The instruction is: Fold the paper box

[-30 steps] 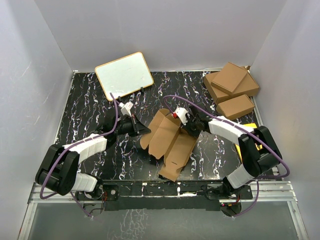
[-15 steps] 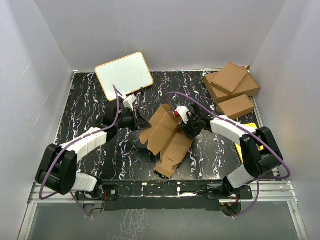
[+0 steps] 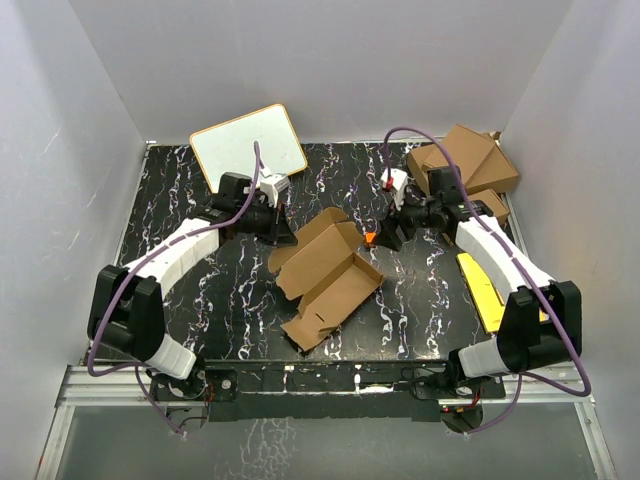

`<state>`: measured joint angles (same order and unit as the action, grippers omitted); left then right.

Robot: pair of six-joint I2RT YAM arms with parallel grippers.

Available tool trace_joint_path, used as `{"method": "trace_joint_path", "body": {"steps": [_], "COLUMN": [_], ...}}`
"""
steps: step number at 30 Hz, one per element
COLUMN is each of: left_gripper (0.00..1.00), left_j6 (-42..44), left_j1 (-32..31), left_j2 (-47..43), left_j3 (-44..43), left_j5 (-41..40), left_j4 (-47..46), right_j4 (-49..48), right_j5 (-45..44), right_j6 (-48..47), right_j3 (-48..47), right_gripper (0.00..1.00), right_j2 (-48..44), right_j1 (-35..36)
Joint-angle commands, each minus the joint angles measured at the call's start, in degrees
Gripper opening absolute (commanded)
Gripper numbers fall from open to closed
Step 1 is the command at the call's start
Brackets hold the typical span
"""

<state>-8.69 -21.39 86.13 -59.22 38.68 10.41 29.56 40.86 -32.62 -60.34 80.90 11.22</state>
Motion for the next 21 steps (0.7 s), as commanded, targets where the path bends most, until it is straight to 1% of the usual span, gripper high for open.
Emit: {"method": "trace_joint_path", "body": {"steps": [1, 4, 6, 8, 11, 14, 19, 21], "left_gripper": [0.00, 0.00, 0.01, 0.04, 0.05, 0.05, 0.06, 0.09], "left_j6": [11.58, 15.98, 18.87, 20.69, 22.39, 23.25, 24.50, 24.95], "left_j1": [0.38, 0.38, 0.36, 0.32, 0.37, 0.37, 0.38, 0.36], "left_j2": [0.10, 0.06, -0.08, -0.24, -0.13, 0.81, 2.83, 3.35], "left_j3": [-5.18, -6.10, -5.96, -5.47, -4.65, -4.79, -6.01, -6.60], "left_j5": [1.23, 0.09, -0.53, -1.04, -1.28, -1.56, -1.66, -1.84], "left_j4": [7.48, 7.14, 6.23, 4.93, 2.65, 1.42, 1.04, 0.92], "right_j4": [-2.24, -5.32, -7.23, -10.33, -17.18, -19.77, -19.49, -19.37], "right_j5": [17.03, 24.53, 27.84, 29.60, 31.90, 32.23, 30.51, 30.46], "right_j6": [-1.24, 2.73, 4.72, 6.55, 12.26, 13.86, 13.61, 13.32], "right_j3": [-3.62, -2.32, -0.41, 2.24, 6.92, 8.95, 8.92, 9.20], "right_gripper": [0.78, 0.79, 0.79, 0.79, 0.79, 0.78, 0.78, 0.77], "right_j2": [-1.94, -0.54, 0.18, 0.00, -0.15, 0.48, 2.15, 2.62], "right_j1": [-1.60, -2.63, -4.06, -5.77, -8.09, -9.15, -9.87, -9.99]}}
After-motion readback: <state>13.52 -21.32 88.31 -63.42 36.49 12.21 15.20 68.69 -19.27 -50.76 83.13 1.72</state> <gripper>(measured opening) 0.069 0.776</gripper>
